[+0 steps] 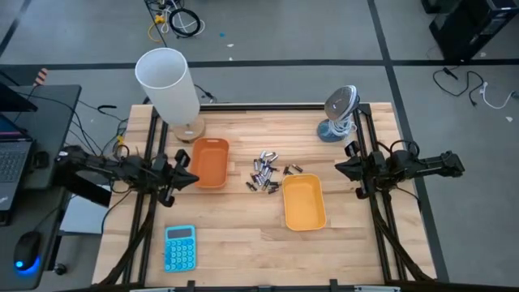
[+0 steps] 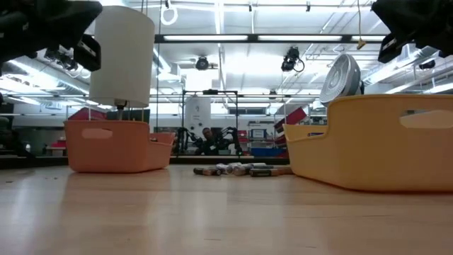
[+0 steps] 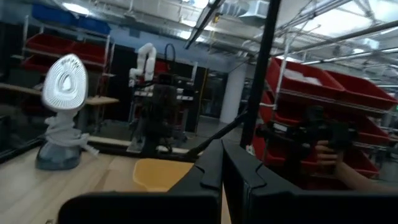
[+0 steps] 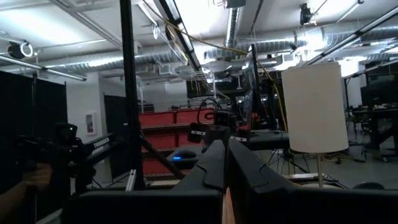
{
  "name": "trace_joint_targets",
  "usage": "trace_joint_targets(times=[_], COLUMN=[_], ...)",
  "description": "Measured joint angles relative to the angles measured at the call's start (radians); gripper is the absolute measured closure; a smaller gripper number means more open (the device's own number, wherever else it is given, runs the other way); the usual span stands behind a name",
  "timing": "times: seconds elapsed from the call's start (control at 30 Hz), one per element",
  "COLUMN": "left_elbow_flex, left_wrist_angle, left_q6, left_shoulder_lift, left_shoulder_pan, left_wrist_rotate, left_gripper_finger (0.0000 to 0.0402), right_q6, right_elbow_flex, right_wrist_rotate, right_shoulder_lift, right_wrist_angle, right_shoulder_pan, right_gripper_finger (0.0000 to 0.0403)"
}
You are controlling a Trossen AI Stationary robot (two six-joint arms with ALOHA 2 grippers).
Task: Sort batteries
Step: Put the silver battery into the orange bin
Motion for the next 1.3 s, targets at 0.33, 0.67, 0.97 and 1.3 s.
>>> trace_joint_targets(times=[0.33, 0.67, 0.97, 1.3], left_elbow_flex=[0.036, 0.227, 0.375, 0.508], left_wrist_angle=[0.118, 0.119, 0.102, -0.031], left_q6=[0.083, 0.247, 0.461, 0.471], left_shoulder_lift=[0.137, 0.415, 0.681, 0.881], left_shoulder_pan=[-0.045, -0.045, -0.025, 0.053], left_wrist_rotate=[-0.088, -0.199, -0.401, -0.329], left_gripper_finger=[0.0394, 0.0394, 0.0394, 0.0394], right_q6=[-0.056, -0.193, -0.25, -0.249], right_elbow_flex=[0.0, 0.051, 0.249, 0.469], right_wrist_rotate=[0.007, 0.08, 0.259, 0.349], right_shoulder_lift=[0.0, 0.06, 0.264, 0.452], right_wrist_angle=[0.111, 0.092, -0.132, -0.4], right_shoulder_pan=[-0.001, -0.001, -0.001, -0.002], right_gripper_finger=[0.0395, 0.0402, 0.0403, 0.0403])
